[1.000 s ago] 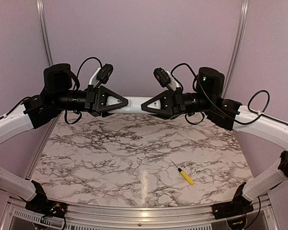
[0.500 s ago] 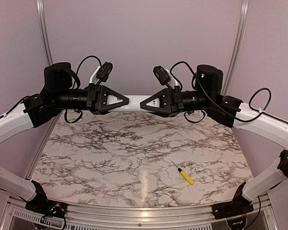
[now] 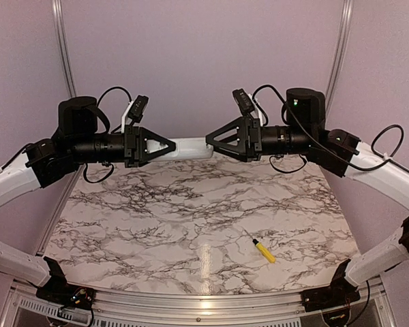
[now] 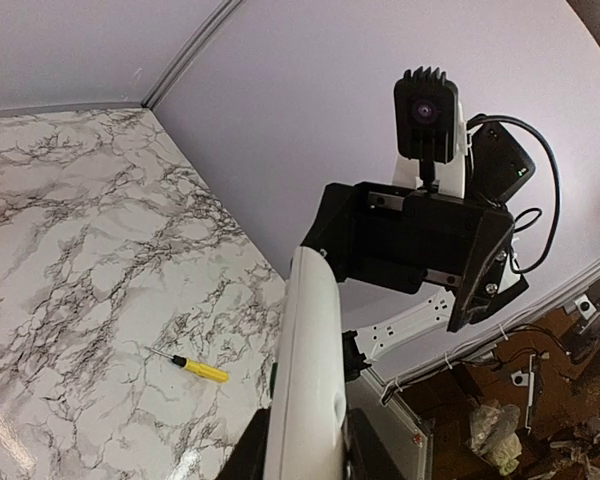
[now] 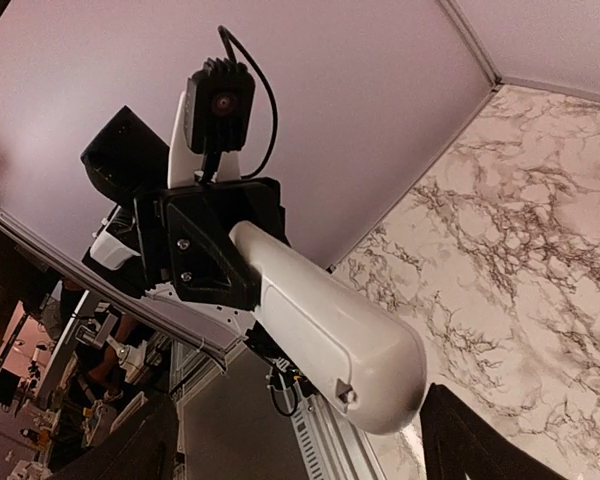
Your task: Unload the batteries from the remote control
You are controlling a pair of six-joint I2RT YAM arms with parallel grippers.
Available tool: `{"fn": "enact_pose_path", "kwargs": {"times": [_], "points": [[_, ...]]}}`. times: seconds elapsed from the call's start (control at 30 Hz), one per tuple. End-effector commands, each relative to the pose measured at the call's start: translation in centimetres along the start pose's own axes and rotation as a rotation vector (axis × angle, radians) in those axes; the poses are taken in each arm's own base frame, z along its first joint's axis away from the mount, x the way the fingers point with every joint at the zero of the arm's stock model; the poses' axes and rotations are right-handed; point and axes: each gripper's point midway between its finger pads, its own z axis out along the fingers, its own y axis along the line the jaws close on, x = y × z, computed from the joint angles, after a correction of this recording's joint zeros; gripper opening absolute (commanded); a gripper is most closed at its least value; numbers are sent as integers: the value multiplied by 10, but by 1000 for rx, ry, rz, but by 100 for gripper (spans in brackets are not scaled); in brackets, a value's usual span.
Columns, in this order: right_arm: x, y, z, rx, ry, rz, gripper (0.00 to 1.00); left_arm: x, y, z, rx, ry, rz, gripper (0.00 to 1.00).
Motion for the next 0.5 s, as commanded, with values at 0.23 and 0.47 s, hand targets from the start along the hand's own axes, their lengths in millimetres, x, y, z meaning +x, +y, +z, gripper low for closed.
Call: {"fn": "enact_pose_path", "kwargs": {"times": [0.23,0.47], "points": [[-29,-16,-44,257,-195,25,82,-12,34,-16,-224,-106,-77,0],[-28,-18,-44,306,-240,91,79,0,54,-15,-286,-58,-102,0]]}}
